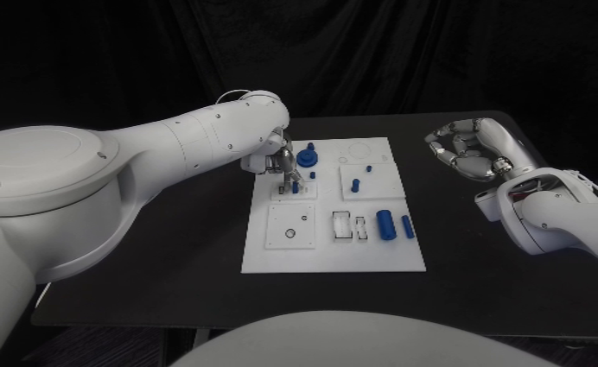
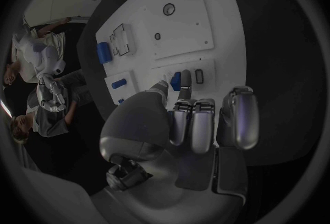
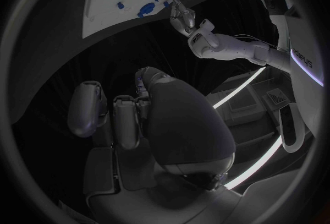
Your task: Assemble the parts on the task board
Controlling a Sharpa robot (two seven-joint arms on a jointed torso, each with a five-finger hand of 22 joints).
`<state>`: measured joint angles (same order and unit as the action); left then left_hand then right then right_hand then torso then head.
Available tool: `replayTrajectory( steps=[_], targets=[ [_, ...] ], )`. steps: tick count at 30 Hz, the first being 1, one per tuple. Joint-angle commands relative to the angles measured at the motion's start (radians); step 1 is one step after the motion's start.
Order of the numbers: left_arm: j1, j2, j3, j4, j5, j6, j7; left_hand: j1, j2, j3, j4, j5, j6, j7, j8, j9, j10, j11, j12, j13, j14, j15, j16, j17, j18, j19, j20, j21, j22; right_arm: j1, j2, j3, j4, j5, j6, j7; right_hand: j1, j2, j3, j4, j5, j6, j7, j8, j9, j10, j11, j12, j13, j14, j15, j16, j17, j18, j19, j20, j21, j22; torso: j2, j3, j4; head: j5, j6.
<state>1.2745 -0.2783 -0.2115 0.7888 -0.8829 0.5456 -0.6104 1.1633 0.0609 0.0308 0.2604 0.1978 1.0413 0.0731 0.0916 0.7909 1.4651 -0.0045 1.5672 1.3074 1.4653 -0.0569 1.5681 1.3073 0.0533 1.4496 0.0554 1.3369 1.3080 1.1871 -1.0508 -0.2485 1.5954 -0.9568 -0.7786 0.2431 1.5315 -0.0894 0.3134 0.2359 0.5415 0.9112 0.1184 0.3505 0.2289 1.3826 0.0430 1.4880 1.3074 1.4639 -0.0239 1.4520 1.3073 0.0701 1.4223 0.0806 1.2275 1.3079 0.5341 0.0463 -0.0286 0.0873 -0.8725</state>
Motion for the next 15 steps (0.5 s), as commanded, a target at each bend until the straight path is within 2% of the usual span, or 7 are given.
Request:
replayTrajectory(
  steps=[1,6,11,15],
  targets=[
    [-0.003,0.003,0.001,0.0,0.014,-0.006,0.015,0.011,-0.002,0.0,-0.011,0.01,-0.01,0.001,-0.003,0.003,0.106,0.008,0.004,0.263,0.106,0.008,0.003,0.263,0.001,-0.002,0.006,-0.002,0.19,-0.001,-0.001,0.001,0.003,-0.002,-0.001,-0.014,-0.007,-0.005,0.003,0.004,0.004,-0.006,0.003,0.006,-0.001,-0.003,-0.001,-0.002,0.045,0.055,-0.002,-0.002,0.154,0.008,-0.004,0.0,-0.001,0.159,0.0,0.0001,0.0004,0.001,0.0],
    [-0.004,0.003,0.001,0.003,0.014,-0.021,0.018,0.014,0.0,0.0,-0.017,0.024,-0.015,0.002,0.004,0.022,0.106,0.009,0.004,0.263,0.106,0.011,0.003,0.263,0.002,-0.003,0.008,-0.002,0.19,-0.001,-0.002,0.001,0.004,-0.002,0.0,-0.014,-0.007,-0.005,0.003,0.004,0.004,-0.006,0.003,0.006,-0.001,-0.003,-0.001,-0.002,0.045,0.055,-0.002,-0.002,0.154,0.008,-0.004,0.0,-0.001,0.159,0.0,0.0003,0.0004,-0.001,0.0],
    [-0.004,0.002,0.001,0.002,0.014,-0.033,0.018,0.011,0.004,-0.001,-0.02,0.038,-0.027,0.002,0.019,0.061,0.106,0.009,0.004,0.263,0.106,0.011,0.003,0.263,0.002,-0.005,0.01,-0.004,0.189,-0.001,-0.003,0.001,0.004,-0.002,0.0,-0.015,-0.007,-0.005,0.003,0.004,0.004,-0.006,0.003,0.006,-0.001,-0.003,-0.001,-0.002,0.045,0.055,-0.002,-0.002,0.154,0.008,-0.004,0.0,-0.001,0.159,-0.001,0.0003,0.0001,0.001,0.0],
    [-0.005,0.002,0.001,0.002,0.014,-0.045,0.026,0.012,0.007,0.002,-0.022,0.078,-0.042,0.001,0.027,0.091,0.106,0.01,0.004,0.263,0.106,0.012,0.003,0.263,0.004,-0.01,0.011,-0.012,0.187,-0.001,-0.003,0.001,0.005,-0.002,0.001,-0.016,-0.007,-0.005,0.003,0.004,0.004,-0.006,0.003,0.006,-0.001,-0.003,-0.001,-0.002,0.045,0.055,-0.002,-0.002,0.154,0.008,-0.004,0.0,-0.001,0.159,0.0,0.0003,0.001,-0.001,0.0]
  ],
)
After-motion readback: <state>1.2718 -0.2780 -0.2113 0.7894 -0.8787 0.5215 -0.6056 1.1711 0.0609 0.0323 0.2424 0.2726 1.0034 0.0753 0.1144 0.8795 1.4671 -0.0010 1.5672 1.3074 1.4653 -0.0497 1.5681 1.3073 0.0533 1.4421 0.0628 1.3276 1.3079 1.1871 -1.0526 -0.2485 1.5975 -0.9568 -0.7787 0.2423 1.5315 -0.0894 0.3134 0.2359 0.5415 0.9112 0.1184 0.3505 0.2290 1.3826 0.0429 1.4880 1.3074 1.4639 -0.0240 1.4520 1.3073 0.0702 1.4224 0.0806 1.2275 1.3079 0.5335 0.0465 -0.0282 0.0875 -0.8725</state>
